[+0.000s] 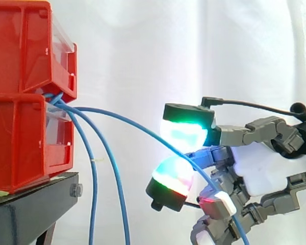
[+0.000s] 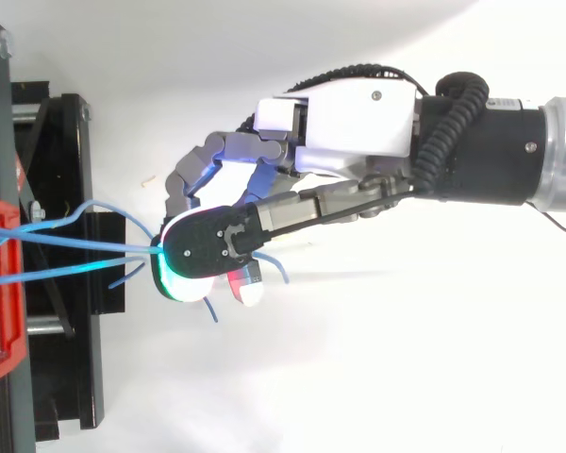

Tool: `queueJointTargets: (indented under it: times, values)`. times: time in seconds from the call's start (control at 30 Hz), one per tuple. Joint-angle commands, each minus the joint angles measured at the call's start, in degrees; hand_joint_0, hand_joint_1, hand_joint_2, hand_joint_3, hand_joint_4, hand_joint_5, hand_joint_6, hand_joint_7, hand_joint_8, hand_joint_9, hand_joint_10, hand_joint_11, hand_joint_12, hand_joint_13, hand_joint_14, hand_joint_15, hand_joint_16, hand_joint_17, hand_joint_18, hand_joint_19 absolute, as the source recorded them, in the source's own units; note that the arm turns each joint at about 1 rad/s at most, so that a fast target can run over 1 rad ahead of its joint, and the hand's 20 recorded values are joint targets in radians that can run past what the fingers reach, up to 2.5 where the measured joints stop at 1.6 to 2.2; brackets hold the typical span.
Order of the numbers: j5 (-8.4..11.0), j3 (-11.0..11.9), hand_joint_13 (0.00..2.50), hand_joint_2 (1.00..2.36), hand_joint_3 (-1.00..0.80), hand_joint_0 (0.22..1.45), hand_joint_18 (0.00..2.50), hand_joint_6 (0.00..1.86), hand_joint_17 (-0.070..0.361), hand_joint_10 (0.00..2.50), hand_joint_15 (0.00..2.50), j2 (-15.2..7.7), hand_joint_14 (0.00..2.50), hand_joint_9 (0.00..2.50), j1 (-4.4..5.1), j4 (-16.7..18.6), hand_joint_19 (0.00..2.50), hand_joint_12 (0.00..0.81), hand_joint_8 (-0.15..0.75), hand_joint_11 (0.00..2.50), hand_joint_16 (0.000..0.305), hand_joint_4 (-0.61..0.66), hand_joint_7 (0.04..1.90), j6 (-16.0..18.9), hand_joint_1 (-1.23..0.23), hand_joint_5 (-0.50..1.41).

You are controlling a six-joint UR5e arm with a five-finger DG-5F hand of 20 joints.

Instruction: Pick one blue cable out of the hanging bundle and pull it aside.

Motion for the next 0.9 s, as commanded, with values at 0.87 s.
queueJointTargets:
  times: [0.87]
  values:
    - [0.0, 1.3, 0.82, 1.02, -0.23, 0.67, 0.56, 0.94, 0.097, 0.03, 0.64, 0.0, 0.03, 1.16, -0.26, -0.53, 0.52, 0.25, 0.145, 0.77, 0.043, -0.41, 0.92, -0.94, -0.85, -0.14]
